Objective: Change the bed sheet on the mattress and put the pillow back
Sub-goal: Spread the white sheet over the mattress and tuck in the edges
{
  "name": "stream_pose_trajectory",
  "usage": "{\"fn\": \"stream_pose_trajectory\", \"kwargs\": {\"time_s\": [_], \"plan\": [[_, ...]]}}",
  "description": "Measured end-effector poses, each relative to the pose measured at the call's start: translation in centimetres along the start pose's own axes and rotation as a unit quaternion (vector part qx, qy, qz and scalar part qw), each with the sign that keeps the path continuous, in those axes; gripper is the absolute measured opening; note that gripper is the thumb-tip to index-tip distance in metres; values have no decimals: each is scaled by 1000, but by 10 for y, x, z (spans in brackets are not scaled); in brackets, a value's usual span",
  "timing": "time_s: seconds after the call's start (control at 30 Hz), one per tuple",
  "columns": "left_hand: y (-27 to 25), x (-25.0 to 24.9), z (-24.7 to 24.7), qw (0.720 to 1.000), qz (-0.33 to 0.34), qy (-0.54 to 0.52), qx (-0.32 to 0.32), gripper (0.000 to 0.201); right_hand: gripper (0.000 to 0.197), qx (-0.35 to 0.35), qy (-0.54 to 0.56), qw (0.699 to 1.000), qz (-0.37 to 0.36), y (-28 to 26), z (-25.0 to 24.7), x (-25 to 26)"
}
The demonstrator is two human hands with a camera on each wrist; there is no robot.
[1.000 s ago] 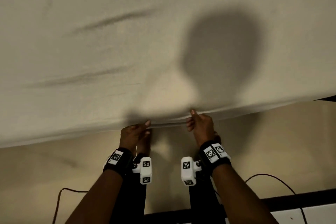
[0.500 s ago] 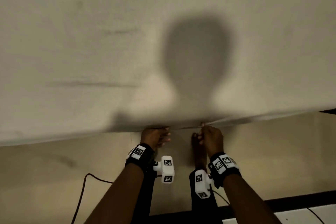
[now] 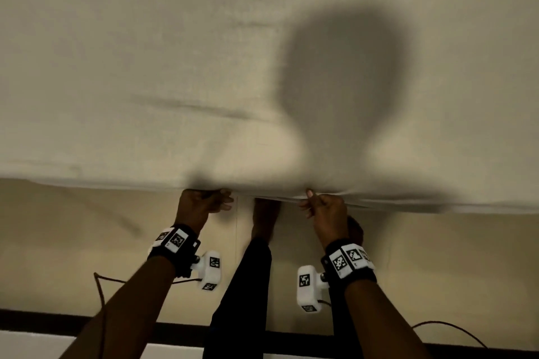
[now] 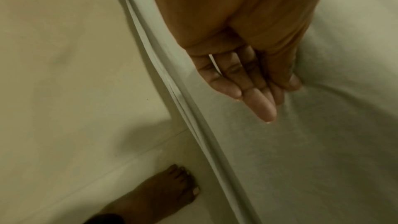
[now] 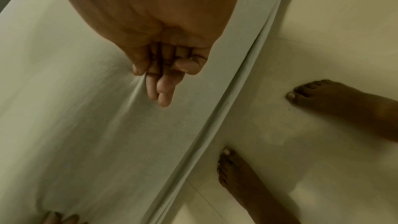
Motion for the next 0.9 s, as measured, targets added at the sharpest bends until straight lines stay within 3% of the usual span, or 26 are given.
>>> {"fn": "stream_pose_trajectory", "kwargs": {"time_s": [0.27,0.37,0.47,0.53,0.6,0.67,0.77,0.9], "plan": [[-13,23,22,995,-61,-2,-79,21,43,-14,-152,987,-51,-14,0,-4],[-8,12,20,994,-90,-11,-56,16,43,-37,-128,991,-25,-9,8,-5],[-7,1,4,994,-112,11,-6,14,34,-18,-27,998,52,-14,27,0],[-6,-4,-19,992,-121,-35,-22,12,22,55,4,993,103,-26,57,10],[-3,-6,-50,976,-126,-162,-69,15,21,121,18,986,112,-33,94,20],[3,-1,-82,957,-109,-249,-102,15,29,125,54,984,116,-35,126,28],[10,7,-115,974,-73,-184,-110,15,33,85,115,979,143,-37,153,31],[22,6,-127,992,-19,-48,-115,11,37,37,138,985,98,-41,158,28]]}}
Point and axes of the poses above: each hand's wrist, its own y-axis towards the middle knuckle, its own z-axis out of the palm, x = y × z, the point moved 4 cm from there along y, towards the middle knuckle, and after that the axes turned 2 degrees about -z, right-handed, at the moved point
